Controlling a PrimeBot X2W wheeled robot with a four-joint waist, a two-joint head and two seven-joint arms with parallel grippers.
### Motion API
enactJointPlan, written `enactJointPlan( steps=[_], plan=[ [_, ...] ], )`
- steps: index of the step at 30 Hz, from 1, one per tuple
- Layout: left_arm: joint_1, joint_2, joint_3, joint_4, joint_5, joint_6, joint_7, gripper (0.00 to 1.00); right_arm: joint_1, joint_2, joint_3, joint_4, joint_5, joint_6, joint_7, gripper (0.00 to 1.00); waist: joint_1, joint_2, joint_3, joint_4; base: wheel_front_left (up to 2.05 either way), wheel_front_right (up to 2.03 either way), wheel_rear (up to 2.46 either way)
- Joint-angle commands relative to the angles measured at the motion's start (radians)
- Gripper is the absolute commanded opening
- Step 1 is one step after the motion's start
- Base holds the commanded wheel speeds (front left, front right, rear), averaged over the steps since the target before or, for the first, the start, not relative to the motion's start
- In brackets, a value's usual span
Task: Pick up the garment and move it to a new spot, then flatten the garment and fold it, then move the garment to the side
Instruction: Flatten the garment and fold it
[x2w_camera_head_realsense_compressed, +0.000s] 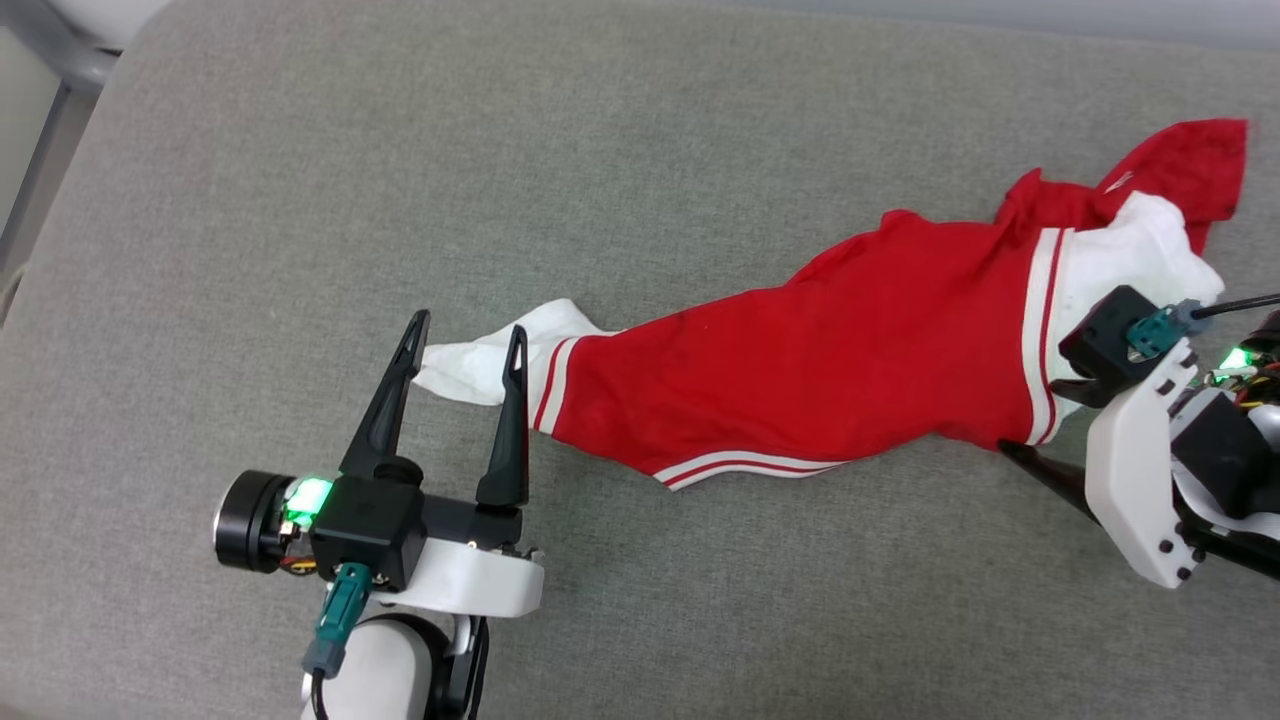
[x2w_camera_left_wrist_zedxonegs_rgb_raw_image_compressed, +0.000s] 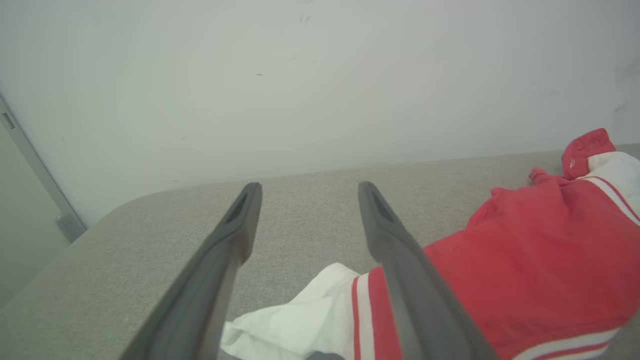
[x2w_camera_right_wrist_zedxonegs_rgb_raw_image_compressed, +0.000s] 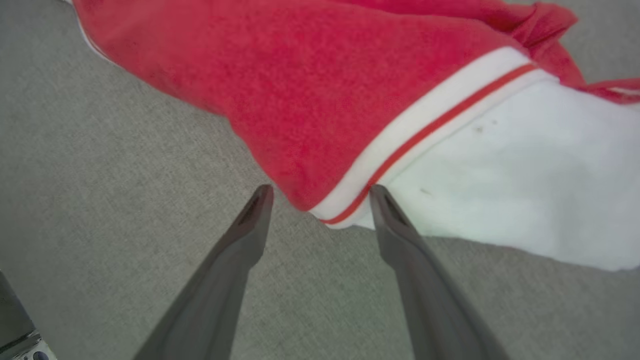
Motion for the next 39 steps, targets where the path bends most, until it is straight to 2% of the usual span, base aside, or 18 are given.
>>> enactJointPlan(
  steps=[1, 10, 11, 12, 13, 19, 26, 30, 35, 39],
  plan=[
    [-0.014, -0.006, -0.001, 0.001, -0.003, -0.002, -0.002, 1.0, -0.021, 0.01, 0.008, 0.015, -0.006, -0.001, -0.013, 1.0, 0.0001, 0.0, 0.015, 0.012, 0.0, 0.0, 0.0],
    [-0.035, -0.013, -0.008, 0.007, -0.005, 0.001, -0.002, 1.0, -0.034, 0.056, 0.18, 0.223, -0.01, -0.001, -0.06, 1.0, 0.0001, 0.0, 0.059, 0.043, 0.0, 0.0, 0.0],
    [-0.035, -0.013, -0.007, 0.008, -0.005, 0.002, -0.002, 1.0, -0.029, 0.057, 0.198, 0.238, -0.003, -0.001, -0.063, 0.97, 0.0001, 0.0, 0.06, 0.043, 0.0, 0.0, 0.0],
    [-0.034, -0.013, -0.005, 0.009, -0.005, 0.003, -0.002, 1.0, -0.03, 0.058, 0.212, 0.248, 0.005, -0.001, -0.072, 0.25, 0.0001, 0.0, 0.059, 0.042, 0.0, 0.0, 0.0],
    [-0.03, -0.014, -0.001, 0.009, -0.005, 0.005, -0.002, 1.0, -0.034, 0.059, 0.222, 0.254, 0.011, -0.001, -0.083, 0.0, 0.0001, 0.0, 0.057, 0.037, 0.0, 0.0, 0.0],
    [-0.012, -0.008, 0.011, 0.02, 0.003, -0.001, -0.002, 1.0, -0.095, 0.042, 0.22, 0.229, -0.008, -0.001, -0.193, 0.0, 0.0001, 0.0, 0.015, -0.004, 0.0, 0.0, 0.0],
    [0.022, 0.001, 0.028, 0.03, 0.003, -0.002, -0.002, 1.0, -0.064, -0.023, 0.147, 0.063, -0.015, -0.001, -0.249, 0.0, 0.0001, 0.0, -0.063, -0.064, 0.0, 0.0, 0.0],
    [0.053, 0.002, 0.037, 0.026, 0.001, 0.002, -0.002, 1.0, 0.022, -0.083, 0.05, -0.059, -0.01, -0.001, -0.226, 0.0, 0.0001, 0.0, -0.097, -0.099, 0.0, 0.0, 0.0],
    [0.082, 0.005, 0.046, 0.023, 0.002, 0.003, -0.002, 1.0, 0.219, -0.131, -0.128, -0.153, -0.017, -0.001, -0.168, 0.0, 0.0001, 0.0, -0.118, -0.136, 0.0, 0.0, 0.0],
    [0.094, 0.008, 0.053, 0.022, 0.001, -0.001, -0.002, 1.0, 0.407, -0.116, -0.289, -0.159, -0.034, -0.001, -0.117, 0.0, 0.0001, 0.0, -0.122, -0.16, 0.0, 0.0, 0.0]
  ],
)
